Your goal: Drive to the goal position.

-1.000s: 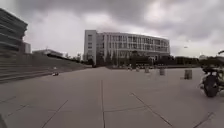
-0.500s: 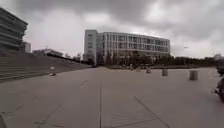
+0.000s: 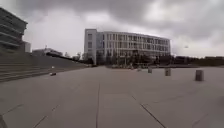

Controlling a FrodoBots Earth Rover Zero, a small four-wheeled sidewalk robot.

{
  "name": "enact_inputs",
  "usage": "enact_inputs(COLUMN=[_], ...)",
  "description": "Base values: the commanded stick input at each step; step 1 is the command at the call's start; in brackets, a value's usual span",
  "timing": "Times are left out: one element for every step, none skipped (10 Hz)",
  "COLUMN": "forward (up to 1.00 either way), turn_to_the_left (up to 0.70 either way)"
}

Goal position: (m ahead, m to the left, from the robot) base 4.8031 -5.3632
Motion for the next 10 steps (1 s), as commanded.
enact_inputs(forward=[0.70, 0.70, 0.70, 0.70, 0.70, 0.70, 0.70, 0.70, 0.70, 0.70], turn_to_the_left=[-0.02, -0.35, -0.35, -0.35, -0.35, 0.00, 0.00, 0.00, 0.00, 0.00])
